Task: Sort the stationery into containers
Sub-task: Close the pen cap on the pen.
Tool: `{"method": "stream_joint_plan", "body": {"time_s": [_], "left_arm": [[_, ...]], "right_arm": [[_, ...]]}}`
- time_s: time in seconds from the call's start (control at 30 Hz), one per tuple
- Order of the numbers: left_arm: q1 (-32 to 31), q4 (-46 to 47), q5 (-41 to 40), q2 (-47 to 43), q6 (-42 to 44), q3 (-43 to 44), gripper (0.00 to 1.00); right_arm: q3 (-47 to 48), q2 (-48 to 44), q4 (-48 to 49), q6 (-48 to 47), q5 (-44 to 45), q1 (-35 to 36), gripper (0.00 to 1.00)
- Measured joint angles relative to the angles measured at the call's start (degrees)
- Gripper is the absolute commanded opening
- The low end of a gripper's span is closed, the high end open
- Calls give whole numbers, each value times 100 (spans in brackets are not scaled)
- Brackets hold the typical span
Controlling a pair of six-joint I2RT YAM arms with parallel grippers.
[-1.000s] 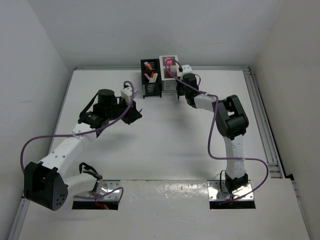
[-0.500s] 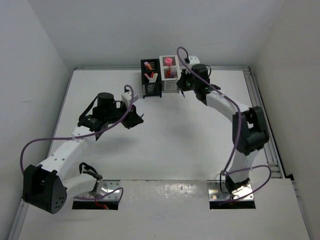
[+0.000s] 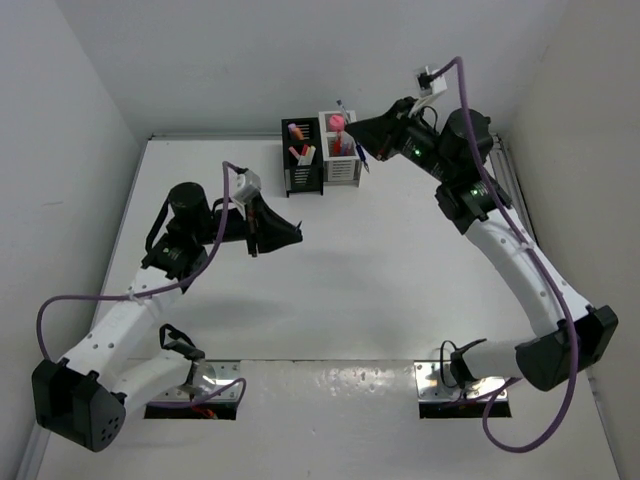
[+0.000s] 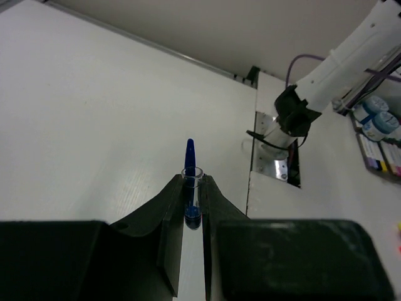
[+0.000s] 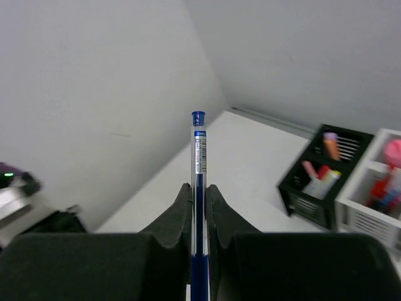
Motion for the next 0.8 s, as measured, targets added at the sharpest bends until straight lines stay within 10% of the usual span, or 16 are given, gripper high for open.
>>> {"method": "stream_joint_plan", "body": {"time_s": [0.8], "left_arm": [[251,1742,-935,313,-2315,1198,0]], "right_arm": [[-973,-734,-199,107,-2201,625,0]]}}
